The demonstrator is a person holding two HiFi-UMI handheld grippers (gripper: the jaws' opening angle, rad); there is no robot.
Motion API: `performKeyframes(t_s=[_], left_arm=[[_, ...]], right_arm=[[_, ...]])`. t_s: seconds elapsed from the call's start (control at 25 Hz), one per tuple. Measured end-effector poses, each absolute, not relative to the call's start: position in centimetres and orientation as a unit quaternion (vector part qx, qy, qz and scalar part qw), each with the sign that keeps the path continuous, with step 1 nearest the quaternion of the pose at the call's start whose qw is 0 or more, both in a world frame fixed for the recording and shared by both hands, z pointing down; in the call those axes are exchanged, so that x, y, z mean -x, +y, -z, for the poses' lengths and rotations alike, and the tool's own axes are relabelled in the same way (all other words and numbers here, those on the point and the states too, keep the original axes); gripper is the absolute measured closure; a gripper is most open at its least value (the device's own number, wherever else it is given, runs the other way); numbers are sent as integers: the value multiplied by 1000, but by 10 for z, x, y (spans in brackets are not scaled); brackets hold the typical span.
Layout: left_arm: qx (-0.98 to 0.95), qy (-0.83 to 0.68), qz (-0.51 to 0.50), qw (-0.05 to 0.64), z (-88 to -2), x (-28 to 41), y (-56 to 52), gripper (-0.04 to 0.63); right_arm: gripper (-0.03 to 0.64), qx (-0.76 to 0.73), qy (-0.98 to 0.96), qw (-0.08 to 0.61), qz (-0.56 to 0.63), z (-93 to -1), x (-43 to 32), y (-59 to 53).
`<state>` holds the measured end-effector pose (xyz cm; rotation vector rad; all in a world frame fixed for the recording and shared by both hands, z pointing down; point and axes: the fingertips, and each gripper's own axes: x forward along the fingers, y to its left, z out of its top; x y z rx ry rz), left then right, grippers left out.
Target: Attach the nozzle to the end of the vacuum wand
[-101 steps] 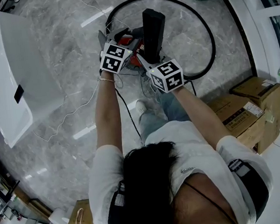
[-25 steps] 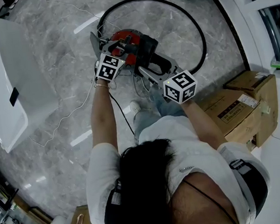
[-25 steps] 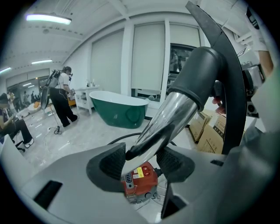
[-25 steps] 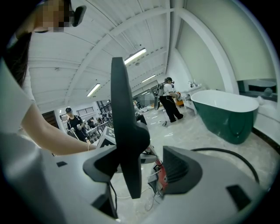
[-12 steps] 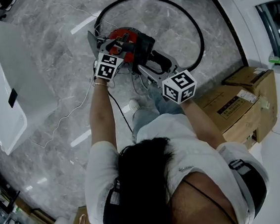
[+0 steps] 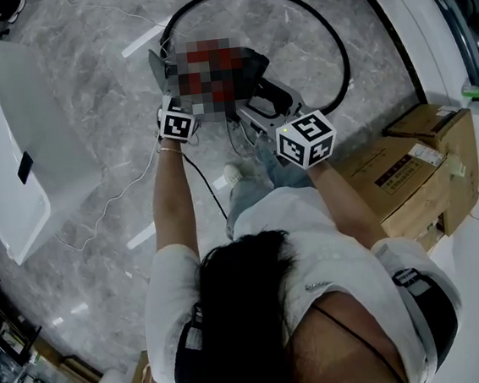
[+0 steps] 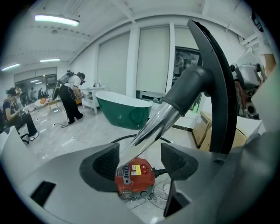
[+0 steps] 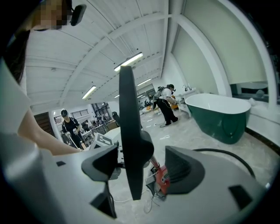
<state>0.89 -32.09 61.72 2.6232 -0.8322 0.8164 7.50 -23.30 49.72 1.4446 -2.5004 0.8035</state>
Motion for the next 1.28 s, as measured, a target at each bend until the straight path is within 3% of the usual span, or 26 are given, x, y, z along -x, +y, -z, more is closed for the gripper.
performKeyframes(t_s=[1.08,1.28], left_arm=[[-899,-350,-212,159,-520,29,-215,299],[-891,-367,-190,189,-503,37,-202,299]], right_arm=[[290,-518,-821,65,-230,-463,-71,-172],[290,-526,-820,64,-217,-454,-62,-163]])
